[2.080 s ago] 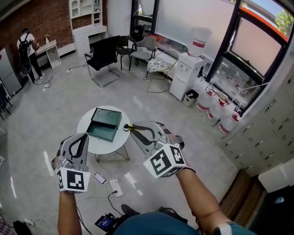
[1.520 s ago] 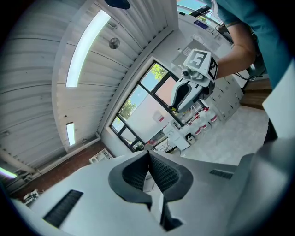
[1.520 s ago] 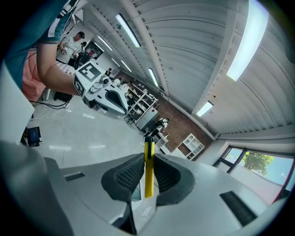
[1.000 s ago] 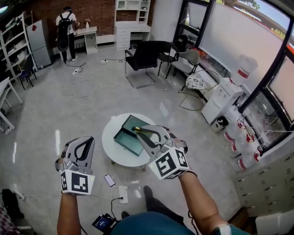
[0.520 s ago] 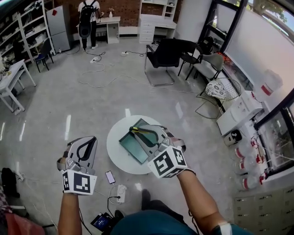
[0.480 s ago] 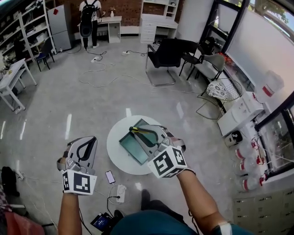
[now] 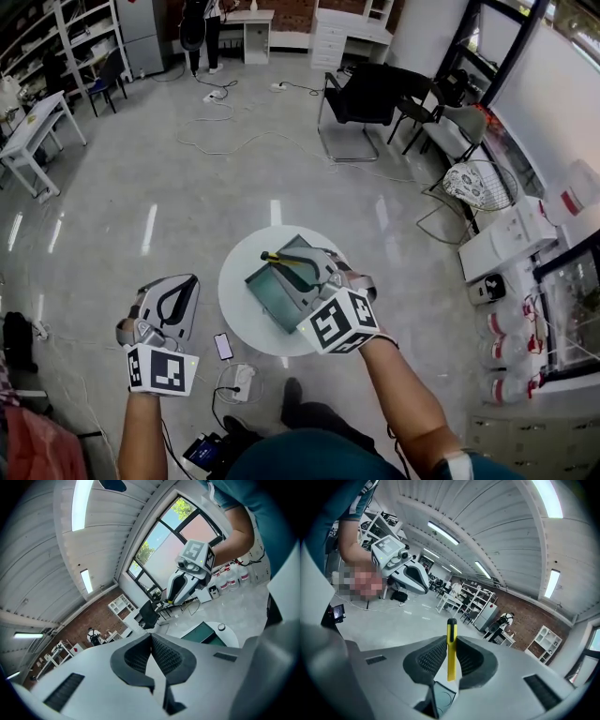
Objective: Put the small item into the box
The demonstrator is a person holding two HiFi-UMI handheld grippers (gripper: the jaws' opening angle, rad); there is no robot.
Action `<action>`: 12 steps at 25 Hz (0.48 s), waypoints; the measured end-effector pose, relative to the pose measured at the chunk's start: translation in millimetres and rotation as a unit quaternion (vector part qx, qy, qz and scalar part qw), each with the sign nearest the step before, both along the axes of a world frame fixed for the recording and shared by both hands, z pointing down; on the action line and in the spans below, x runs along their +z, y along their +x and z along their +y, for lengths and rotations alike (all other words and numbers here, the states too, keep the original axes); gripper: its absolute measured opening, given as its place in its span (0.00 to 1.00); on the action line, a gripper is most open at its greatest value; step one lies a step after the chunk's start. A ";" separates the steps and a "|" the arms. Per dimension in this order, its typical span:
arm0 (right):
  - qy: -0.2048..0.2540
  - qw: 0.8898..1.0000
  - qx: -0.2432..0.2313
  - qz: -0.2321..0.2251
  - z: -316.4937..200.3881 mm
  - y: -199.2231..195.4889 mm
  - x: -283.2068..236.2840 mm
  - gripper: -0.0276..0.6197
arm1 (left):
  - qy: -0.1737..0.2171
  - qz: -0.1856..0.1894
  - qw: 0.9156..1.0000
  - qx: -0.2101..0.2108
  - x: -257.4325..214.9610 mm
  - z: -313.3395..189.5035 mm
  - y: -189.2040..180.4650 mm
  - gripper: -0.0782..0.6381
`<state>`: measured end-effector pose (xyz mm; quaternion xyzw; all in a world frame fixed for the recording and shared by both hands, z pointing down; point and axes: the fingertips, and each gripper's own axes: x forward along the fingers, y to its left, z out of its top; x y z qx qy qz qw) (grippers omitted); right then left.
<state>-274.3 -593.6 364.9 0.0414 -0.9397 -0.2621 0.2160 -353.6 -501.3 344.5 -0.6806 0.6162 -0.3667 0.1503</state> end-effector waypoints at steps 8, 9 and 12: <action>-0.034 0.999 -0.017 0.030 -24.3 -31.5 79.9 0.17 | -0.033 0.017 0.999 -0.013 63.2 -19.3 -23.7 0.13; -0.037 0.999 -0.018 0.035 -24.4 -33.5 95.0 0.17 | -0.037 0.018 0.999 -0.013 75.7 -18.8 -24.7 0.13; -0.049 0.997 -0.022 0.049 -23.2 -40.3 137.3 0.17 | -0.049 0.028 0.998 -0.017 112.3 -14.8 -29.2 0.13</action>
